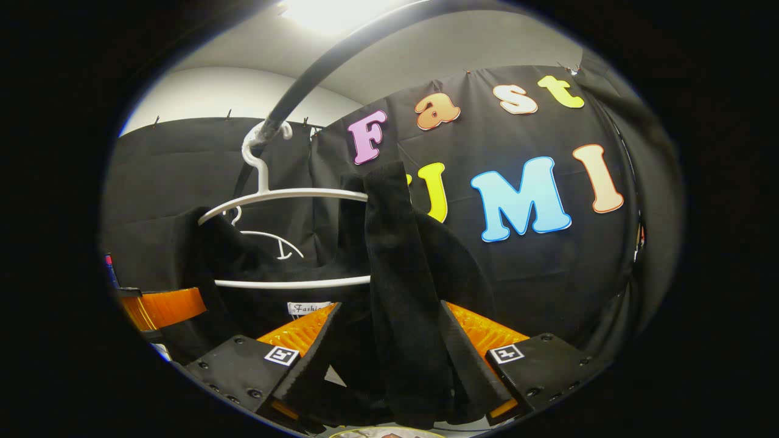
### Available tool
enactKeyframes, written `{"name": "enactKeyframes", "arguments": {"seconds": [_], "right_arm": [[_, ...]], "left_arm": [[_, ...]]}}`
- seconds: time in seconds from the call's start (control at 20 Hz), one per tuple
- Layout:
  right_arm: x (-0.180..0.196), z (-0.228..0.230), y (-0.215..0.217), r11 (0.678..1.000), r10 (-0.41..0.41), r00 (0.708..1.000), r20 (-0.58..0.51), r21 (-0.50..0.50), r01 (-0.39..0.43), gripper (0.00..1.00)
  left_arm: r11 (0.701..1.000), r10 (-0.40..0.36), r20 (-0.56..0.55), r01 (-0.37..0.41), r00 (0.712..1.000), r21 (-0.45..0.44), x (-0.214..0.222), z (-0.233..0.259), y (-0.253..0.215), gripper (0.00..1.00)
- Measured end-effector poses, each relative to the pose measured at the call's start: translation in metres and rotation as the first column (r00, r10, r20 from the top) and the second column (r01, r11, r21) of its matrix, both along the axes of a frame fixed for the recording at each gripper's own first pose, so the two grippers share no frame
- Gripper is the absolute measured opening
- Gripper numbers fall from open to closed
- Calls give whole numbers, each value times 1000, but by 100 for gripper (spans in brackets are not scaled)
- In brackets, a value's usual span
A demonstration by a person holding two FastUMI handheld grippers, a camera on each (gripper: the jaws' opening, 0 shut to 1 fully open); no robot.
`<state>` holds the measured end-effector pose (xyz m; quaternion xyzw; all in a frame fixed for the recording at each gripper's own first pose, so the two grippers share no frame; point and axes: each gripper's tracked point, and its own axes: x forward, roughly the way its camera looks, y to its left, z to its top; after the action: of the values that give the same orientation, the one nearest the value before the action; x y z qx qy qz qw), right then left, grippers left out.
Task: Grasp the clothes on the hanger with both hands and then place them into the laundry hamper below.
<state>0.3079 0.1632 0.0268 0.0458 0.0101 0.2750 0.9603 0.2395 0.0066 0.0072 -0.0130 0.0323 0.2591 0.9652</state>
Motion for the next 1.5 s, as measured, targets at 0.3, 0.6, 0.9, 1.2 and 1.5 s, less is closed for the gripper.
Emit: {"name": "enactKeyframes", "arguments": {"seconds": [0.3, 0.6, 0.9, 1.2, 1.5], "right_arm": [[20, -2, 9, 1000, -18, 1000, 25, -22, 18, 98], [42, -6, 14, 999, -41, 999, 24, -22, 42, 92], [59, -3, 8, 998, -63, 997, 36, -20, 63, 61], [60, -1, 11, 998, 22, 1000, 1, 64, -22, 12], [58, 8, 0, 992, 70, 998, -1, 103, -69, 7]], "left_arm": [[999, 49, -14, -49, 999, 1, 20, -7, 11, 95], [996, 94, -29, -94, 995, 1, 34, -14, 25, 94], [994, 107, -33, -107, 994, -10, 33, -19, 34, 70], [997, 73, -11, -74, 997, -11, 27, -14, 33, 11], [997, 17, 62, -12, 998, -74, 19, -5, 28, 2]]}}
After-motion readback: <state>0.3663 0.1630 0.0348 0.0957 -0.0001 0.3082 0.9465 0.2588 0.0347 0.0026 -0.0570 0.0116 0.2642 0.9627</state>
